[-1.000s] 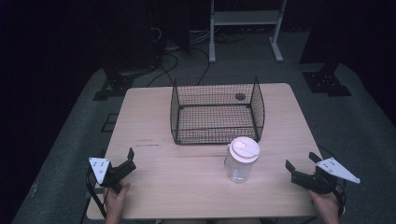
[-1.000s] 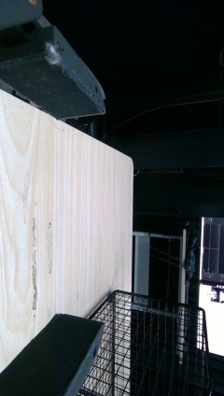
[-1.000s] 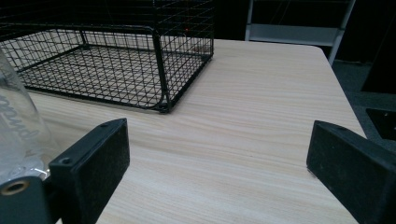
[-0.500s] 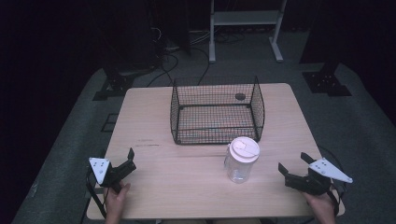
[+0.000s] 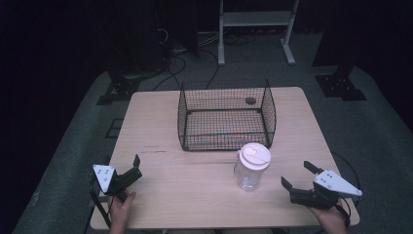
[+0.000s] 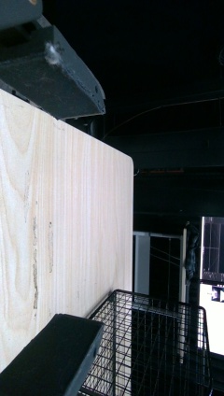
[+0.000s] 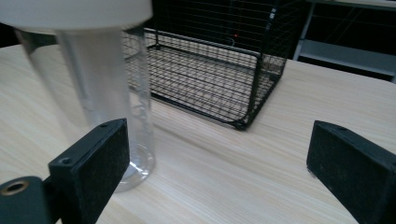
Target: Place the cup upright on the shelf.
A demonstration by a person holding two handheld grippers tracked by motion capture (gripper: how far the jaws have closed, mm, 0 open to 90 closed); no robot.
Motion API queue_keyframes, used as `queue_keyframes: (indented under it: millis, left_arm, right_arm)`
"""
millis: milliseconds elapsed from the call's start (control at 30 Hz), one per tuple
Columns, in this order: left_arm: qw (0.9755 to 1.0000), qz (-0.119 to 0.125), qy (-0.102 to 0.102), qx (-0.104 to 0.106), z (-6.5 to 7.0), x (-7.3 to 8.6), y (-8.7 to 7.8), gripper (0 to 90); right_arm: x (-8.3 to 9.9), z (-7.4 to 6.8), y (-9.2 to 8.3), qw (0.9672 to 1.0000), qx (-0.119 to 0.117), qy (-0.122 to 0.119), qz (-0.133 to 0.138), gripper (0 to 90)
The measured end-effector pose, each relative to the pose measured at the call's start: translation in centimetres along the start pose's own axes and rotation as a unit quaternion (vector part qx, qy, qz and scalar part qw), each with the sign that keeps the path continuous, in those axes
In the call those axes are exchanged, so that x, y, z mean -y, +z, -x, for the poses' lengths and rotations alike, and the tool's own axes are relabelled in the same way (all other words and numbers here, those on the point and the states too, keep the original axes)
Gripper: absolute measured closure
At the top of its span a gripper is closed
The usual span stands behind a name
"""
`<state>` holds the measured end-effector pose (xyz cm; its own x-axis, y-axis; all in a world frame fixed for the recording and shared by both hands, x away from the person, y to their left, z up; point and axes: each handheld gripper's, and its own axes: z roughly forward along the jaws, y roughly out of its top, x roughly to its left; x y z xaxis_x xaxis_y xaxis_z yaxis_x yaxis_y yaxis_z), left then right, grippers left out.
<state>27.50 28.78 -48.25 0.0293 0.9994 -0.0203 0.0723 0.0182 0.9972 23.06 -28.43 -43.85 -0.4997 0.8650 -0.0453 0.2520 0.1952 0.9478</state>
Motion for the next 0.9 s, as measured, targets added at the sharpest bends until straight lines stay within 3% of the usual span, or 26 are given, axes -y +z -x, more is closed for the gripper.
queue_keyframes:
  millis: [367,800,900]
  left_arm:
    - [1.0000,0.000,0.002,0.000,0.1,0.0,0.0,0.0]
    - [1.0000,0.001,0.002,-0.001,0.1,0.0,0.0,0.0]
    - [1.0000,0.001,0.002,-0.001,0.1,0.0,0.0,0.0]
  right_arm:
    - [-1.4,-1.9,0.2,0.9991,-0.037,-0.018,0.010,5.3]
    - [-2.5,-3.1,0.6,0.9979,-0.057,-0.030,0.009,5.2]
    - [-2.9,-3.6,1.2,0.9972,-0.061,-0.042,0.003,5.2]
